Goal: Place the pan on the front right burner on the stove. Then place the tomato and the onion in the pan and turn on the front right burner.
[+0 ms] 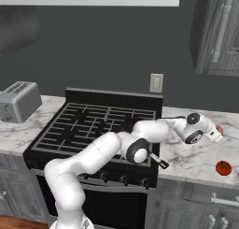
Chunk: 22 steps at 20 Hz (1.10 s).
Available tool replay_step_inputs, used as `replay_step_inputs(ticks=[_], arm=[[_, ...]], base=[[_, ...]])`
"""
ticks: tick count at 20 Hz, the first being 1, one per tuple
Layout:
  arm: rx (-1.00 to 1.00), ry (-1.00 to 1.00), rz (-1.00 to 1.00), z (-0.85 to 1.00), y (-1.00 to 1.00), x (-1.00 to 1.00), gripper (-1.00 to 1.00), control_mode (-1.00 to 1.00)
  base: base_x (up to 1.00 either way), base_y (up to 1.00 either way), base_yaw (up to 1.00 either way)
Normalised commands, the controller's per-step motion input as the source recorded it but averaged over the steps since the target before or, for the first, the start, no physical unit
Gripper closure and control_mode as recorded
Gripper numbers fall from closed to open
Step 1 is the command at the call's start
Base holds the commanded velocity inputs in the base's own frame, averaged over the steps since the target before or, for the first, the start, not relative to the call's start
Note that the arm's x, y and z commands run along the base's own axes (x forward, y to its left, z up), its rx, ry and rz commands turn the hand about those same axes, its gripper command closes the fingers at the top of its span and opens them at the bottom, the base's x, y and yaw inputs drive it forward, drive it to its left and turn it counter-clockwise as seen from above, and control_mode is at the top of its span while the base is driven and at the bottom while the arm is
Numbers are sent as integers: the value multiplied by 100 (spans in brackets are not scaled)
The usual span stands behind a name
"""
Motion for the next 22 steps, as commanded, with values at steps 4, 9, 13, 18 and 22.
replay_step_inputs(ticks=[4,9,13,18,22], arm=[[28,19,-2,69,34,-51,100,-100],[29,19,-3,91,63,-61,100,-100],[31,25,-3,83,77,-64,100,-100],[25,21,-3,52,87,-69,100,-100],[16,12,-4,37,98,-69,100,-100]], base=[[0,0,0],[0,0,0],[0,0,0],[0,0,0],[0,0,0]])
